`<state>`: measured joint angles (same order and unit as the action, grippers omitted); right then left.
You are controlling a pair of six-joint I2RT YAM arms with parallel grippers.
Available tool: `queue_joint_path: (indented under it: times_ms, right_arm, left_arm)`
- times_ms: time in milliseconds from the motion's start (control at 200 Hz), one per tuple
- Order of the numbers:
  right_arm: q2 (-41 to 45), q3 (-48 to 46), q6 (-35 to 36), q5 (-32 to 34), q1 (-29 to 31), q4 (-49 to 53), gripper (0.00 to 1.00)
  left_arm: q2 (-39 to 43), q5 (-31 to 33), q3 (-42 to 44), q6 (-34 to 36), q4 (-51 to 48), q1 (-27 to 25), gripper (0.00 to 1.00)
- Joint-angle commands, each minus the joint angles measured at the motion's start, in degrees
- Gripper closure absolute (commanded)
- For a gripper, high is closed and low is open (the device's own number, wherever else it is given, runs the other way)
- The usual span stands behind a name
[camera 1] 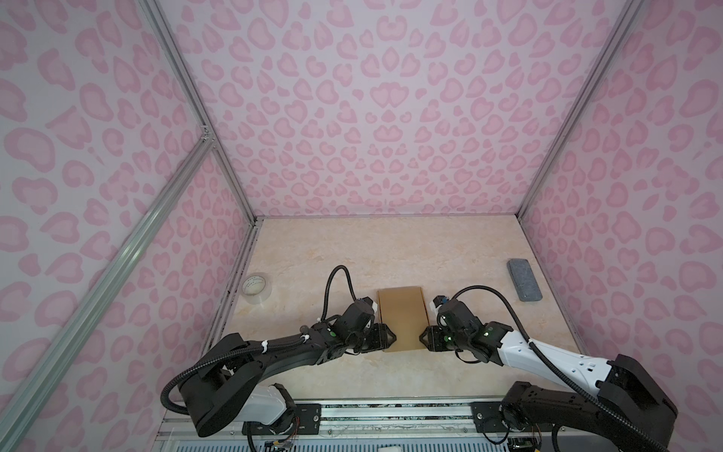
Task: Fold the paper box
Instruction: 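Press the lid's front edge down with both grippers to seat the tab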
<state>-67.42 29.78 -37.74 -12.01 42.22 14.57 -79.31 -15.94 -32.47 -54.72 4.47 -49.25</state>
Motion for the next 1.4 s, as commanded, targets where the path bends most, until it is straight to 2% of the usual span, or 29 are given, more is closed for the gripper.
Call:
queue_joint_path:
  times_ms: [0,430,1100,1395]
  right_arm:
    - [-0.34,0.27,0.53,-0.20,-0.04,0.02,0.55]
    - [-0.34,-0.05,0.26,-0.44,-0.10,-0.52,0.55]
    - [-1.14,0.23,0.63,-0.71,-0.44,-0.95,0.55]
    - [-0.61,0.88,0.89,-0.62,-0.91,0.11,0.55]
  left_arm:
    - [-0.84,-1.21,-0.55,0.32,2.80,0.01,0.42]
    - [-1.37,-0.28,-0.58,0.80,3.46,0.10,0.45]
    - [-3.31,2.85,0.30,3.24,4.04,0.43,0.55]
    - [-2.53,3.90,0.69,3.74,3.88,0.46,0.54]
